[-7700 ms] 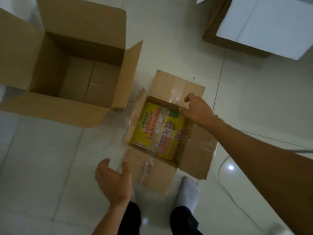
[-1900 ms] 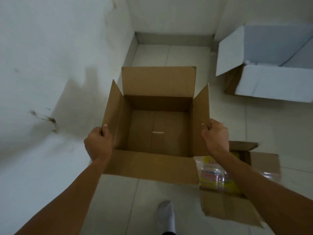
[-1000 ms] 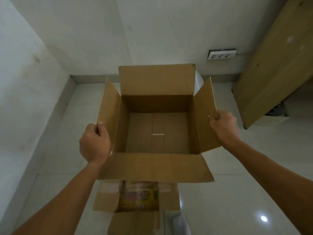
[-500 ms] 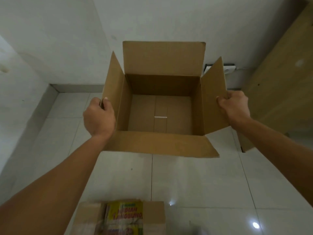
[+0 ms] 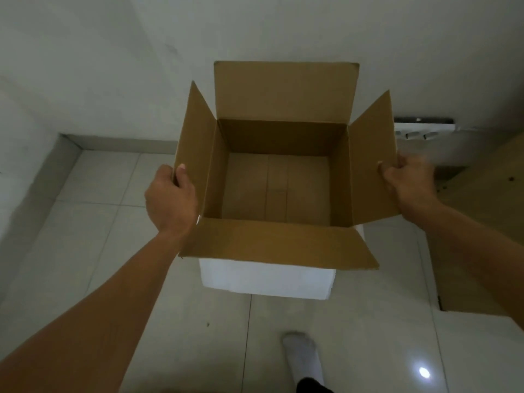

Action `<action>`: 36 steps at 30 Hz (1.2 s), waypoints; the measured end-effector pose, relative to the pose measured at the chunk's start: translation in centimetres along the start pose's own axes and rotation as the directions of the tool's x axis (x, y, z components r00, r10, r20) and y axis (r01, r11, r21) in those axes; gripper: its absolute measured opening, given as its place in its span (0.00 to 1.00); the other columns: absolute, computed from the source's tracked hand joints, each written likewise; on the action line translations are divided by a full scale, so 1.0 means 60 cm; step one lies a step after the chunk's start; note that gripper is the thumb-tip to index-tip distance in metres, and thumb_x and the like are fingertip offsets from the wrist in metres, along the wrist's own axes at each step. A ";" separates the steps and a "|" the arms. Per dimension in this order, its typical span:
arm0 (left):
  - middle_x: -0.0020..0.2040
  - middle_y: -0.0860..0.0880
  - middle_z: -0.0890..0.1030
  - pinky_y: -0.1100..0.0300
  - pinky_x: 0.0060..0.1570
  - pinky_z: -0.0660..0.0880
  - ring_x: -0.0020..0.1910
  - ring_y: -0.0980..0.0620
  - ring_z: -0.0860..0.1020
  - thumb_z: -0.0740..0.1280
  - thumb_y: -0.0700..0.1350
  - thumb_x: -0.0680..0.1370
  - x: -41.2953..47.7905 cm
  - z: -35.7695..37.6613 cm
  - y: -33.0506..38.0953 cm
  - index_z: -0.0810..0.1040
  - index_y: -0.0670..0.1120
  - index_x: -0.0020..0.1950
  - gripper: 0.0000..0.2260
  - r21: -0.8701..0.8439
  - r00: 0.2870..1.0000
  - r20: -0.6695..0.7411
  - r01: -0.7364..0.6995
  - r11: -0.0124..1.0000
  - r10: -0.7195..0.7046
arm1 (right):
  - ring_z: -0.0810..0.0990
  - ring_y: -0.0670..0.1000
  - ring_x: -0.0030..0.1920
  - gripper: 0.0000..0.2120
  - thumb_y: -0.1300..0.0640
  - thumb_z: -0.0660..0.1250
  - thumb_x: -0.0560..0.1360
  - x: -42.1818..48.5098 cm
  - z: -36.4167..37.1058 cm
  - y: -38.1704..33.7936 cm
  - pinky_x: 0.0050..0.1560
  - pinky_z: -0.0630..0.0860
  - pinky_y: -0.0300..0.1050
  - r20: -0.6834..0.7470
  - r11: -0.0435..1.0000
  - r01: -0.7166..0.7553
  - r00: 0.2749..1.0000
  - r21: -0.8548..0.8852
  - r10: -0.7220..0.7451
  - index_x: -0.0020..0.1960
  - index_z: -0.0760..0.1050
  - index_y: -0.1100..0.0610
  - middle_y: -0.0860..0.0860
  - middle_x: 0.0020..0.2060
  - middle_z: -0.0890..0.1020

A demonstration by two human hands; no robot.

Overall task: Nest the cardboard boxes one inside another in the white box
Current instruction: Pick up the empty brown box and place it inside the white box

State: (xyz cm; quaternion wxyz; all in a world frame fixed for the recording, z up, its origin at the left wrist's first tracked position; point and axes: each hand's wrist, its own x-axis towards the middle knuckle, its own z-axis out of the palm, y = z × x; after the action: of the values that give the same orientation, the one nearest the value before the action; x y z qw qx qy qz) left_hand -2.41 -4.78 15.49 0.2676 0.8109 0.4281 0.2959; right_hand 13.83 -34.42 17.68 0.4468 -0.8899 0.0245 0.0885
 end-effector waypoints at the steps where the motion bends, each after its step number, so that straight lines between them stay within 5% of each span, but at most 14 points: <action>1: 0.27 0.53 0.65 0.65 0.26 0.58 0.25 0.58 0.64 0.59 0.48 0.80 0.005 0.016 -0.004 0.64 0.46 0.34 0.16 0.019 1.000 0.006 -0.005 1.000 0.005 | 0.81 0.57 0.43 0.11 0.54 0.62 0.77 0.015 0.011 0.006 0.46 0.79 0.54 0.005 1.000 -0.003 1.000 0.000 0.003 0.54 0.76 0.61 0.57 0.44 0.81; 4: 0.27 0.53 0.65 0.64 0.26 0.59 0.25 0.57 0.64 0.59 0.48 0.80 0.014 0.059 -0.020 0.64 0.45 0.35 0.15 0.040 0.999 0.040 0.002 0.999 -0.004 | 0.77 0.50 0.31 0.08 0.56 0.62 0.77 0.046 0.042 0.025 0.34 0.73 0.42 0.005 0.999 -0.006 1.000 -0.047 0.006 0.46 0.76 0.61 0.53 0.32 0.77; 9: 0.27 0.53 0.66 0.63 0.25 0.60 0.25 0.57 0.65 0.60 0.47 0.80 0.022 0.116 -0.044 0.62 0.48 0.32 0.17 0.074 0.994 0.090 0.047 0.996 -0.054 | 0.77 0.56 0.34 0.11 0.58 0.62 0.77 0.077 0.088 0.060 0.40 0.77 0.52 0.004 0.996 -0.060 0.998 -0.068 0.060 0.40 0.75 0.65 0.59 0.33 0.77; 17: 0.28 0.51 0.69 0.59 0.30 0.65 0.28 0.51 0.69 0.60 0.47 0.80 0.011 0.176 -0.108 0.67 0.43 0.35 0.15 0.088 0.978 0.153 0.127 0.988 -0.140 | 0.76 0.56 0.34 0.13 0.59 0.61 0.77 0.093 0.152 0.122 0.38 0.76 0.49 0.031 0.989 -0.112 0.993 -0.100 0.116 0.42 0.75 0.69 0.61 0.34 0.77; 22: 0.28 0.50 0.71 0.60 0.32 0.63 0.28 0.51 0.69 0.60 0.48 0.79 0.007 0.209 -0.144 0.69 0.43 0.36 0.14 0.137 0.981 0.125 0.129 0.982 -0.146 | 0.74 0.54 0.32 0.13 0.58 0.61 0.78 0.104 0.195 0.157 0.31 0.70 0.39 0.026 0.990 -0.088 0.995 -0.110 0.092 0.34 0.70 0.56 0.53 0.30 0.75; 25: 0.35 0.44 0.77 0.56 0.36 0.67 0.35 0.45 0.74 0.61 0.46 0.79 0.005 0.220 -0.161 0.76 0.44 0.42 0.09 0.244 0.986 0.135 0.064 0.968 -0.099 | 0.79 0.58 0.41 0.07 0.58 0.62 0.78 0.110 0.221 0.173 0.43 0.78 0.48 0.107 0.981 -0.096 0.988 -0.170 0.115 0.51 0.75 0.60 0.60 0.42 0.81; 28: 0.38 0.39 0.80 0.49 0.38 0.72 0.40 0.38 0.77 0.61 0.44 0.78 0.007 0.224 -0.175 0.78 0.41 0.46 0.09 0.364 0.975 0.215 -0.034 0.931 -0.048 | 0.79 0.58 0.46 0.15 0.65 0.63 0.75 0.115 0.237 0.181 0.47 0.77 0.47 0.170 0.971 -0.108 0.975 -0.211 0.145 0.61 0.71 0.59 0.61 0.49 0.81; 30: 0.41 0.38 0.81 0.47 0.42 0.72 0.43 0.37 0.77 0.62 0.45 0.78 0.009 0.226 -0.179 0.78 0.40 0.48 0.09 0.409 0.962 0.271 -0.087 0.908 -0.030 | 0.78 0.56 0.45 0.19 0.69 0.62 0.73 0.118 0.241 0.183 0.45 0.73 0.44 0.199 0.969 -0.072 0.973 -0.236 0.120 0.63 0.68 0.60 0.62 0.50 0.80; 33: 0.51 0.36 0.78 0.44 0.50 0.68 0.52 0.36 0.73 0.65 0.47 0.76 0.003 0.230 -0.180 0.77 0.40 0.52 0.11 0.428 0.922 0.377 -0.255 0.867 0.085 | 0.78 0.62 0.49 0.23 0.70 0.63 0.71 0.115 0.240 0.181 0.46 0.77 0.52 0.208 0.945 0.057 0.978 -0.322 0.012 0.65 0.64 0.62 0.64 0.56 0.76; 36: 0.67 0.38 0.71 0.40 0.64 0.59 0.68 0.38 0.64 0.64 0.55 0.76 -0.007 0.239 -0.190 0.72 0.42 0.63 0.22 0.414 0.786 0.589 -0.490 0.767 0.184 | 0.73 0.67 0.62 0.28 0.68 0.68 0.69 0.101 0.243 0.188 0.60 0.71 0.62 0.332 0.653 0.487 0.873 -0.580 -0.357 0.68 0.65 0.65 0.67 0.67 0.69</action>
State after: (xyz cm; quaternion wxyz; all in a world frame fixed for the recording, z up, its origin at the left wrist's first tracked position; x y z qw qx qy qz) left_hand 1.43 -2.12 -2.22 0.0693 0.9664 0.2467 -0.0226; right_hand 16.43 -29.32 -0.86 0.1197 -0.9562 -0.2584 0.0681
